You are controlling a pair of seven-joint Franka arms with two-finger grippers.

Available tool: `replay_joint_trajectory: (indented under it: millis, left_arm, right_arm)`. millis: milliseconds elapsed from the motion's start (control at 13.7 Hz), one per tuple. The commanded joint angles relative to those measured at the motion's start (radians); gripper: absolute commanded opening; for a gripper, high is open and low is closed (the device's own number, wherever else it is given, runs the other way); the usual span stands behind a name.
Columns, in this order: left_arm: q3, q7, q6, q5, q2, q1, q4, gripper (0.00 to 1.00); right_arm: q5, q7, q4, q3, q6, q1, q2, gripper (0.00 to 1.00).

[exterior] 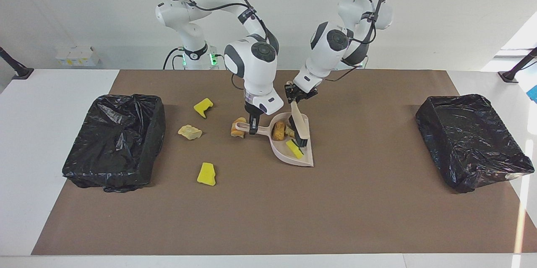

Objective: Sweep and dump trash in bin
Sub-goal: 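Sweep the trash chunks into the dustpan with the left gripper's brush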

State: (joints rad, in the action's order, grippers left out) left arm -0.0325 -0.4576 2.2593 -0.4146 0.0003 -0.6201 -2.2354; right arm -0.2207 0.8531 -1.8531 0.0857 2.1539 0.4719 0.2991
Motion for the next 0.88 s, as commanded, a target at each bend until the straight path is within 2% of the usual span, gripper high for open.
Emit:
replay_joint_trajectory:
  millis: [0, 219, 365, 585, 804]
  left_arm:
    - [0.016, -0.039, -0.111, -0.001, -0.011, -0.001, 0.053, 0.00]
    - [0.013, -0.204, -0.152, 0.112, -0.057, 0.002, 0.059, 0.00]
    - [0.011, -0.301, -0.156, 0.180, -0.060, -0.001, 0.094, 0.00]
    - [0.020, -0.319, -0.216, 0.186, -0.089, 0.017, 0.122, 0.00]
    - [0.019, -0.305, -0.313, 0.191, -0.103, 0.088, 0.123, 0.00]
  right_arm:
    - [-0.002, -0.037, 0.015, 0.008, 0.014, -0.013, 0.012, 0.00]
    - [0.021, -0.029, 0.006, 0.008, 0.012, -0.039, 0.006, 0.00]
    - [0.050, -0.023, 0.005, 0.008, 0.014, -0.044, 0.006, 0.00]
    - [0.055, -0.022, 0.003, 0.008, 0.017, -0.053, 0.006, 0.00]
    - [0.102, 0.007, 0.005, 0.008, 0.017, -0.071, -0.014, 0.00]
